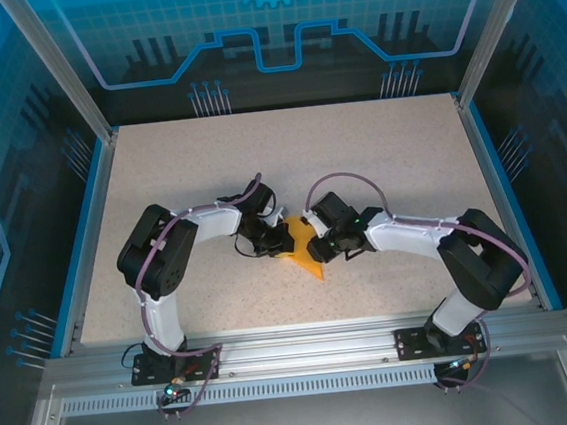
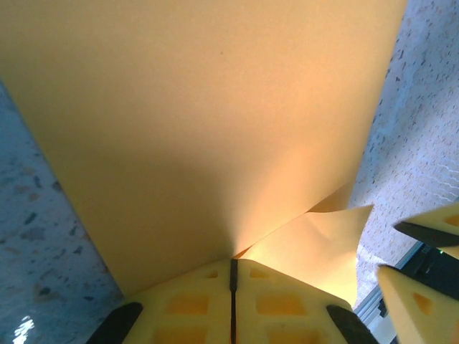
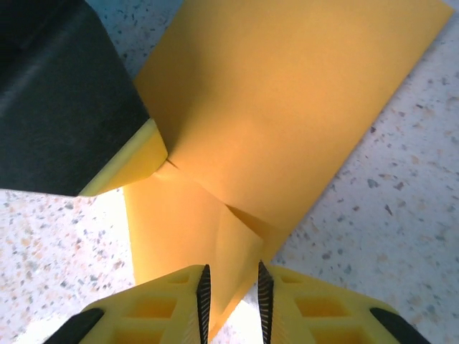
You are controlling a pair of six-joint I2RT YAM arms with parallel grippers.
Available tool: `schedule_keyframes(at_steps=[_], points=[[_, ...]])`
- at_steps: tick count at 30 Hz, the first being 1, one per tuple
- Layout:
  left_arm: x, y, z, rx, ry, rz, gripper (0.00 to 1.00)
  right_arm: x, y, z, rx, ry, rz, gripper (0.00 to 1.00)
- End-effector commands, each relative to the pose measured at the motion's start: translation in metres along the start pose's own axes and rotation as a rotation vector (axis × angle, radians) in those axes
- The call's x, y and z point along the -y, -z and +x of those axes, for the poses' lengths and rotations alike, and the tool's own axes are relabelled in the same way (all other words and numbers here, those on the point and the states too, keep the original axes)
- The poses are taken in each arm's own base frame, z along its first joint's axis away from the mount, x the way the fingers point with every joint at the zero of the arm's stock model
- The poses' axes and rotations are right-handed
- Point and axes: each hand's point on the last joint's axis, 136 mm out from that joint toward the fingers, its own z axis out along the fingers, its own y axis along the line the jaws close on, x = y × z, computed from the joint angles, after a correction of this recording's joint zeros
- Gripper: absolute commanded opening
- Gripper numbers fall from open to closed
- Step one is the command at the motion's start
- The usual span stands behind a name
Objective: Fold a paper plane with a square sheet of paper (fold left side to right side)
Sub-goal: Third fold the triangle at the center of the table.
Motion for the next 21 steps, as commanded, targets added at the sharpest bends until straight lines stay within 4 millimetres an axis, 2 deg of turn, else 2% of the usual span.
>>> schedule_keyframes(at_steps=[1,9,16,21], points=[[-0.032,-0.013,0.012,-0.03,0.02,-0.106,0.08,-0.007,0.021,0.001,-0.015,-0.035,-0.027,0.27],[-0.03,-0.01,0.011,-0.02,0.02,-0.114,0.08,-0.017,0.034,0.013,-0.025,-0.233,-0.049,0.27],[-0.032,-0.009,0.012,-0.023,0.02,-0.123,0.08,-0.033,0.038,0.007,-0.012,-0.37,-0.055,0.29],[-0.031,-0.009,0.011,-0.021,0.02,-0.121,0.08,-0.039,0.031,0.014,-0.04,-0.402,-0.036,0.18]])
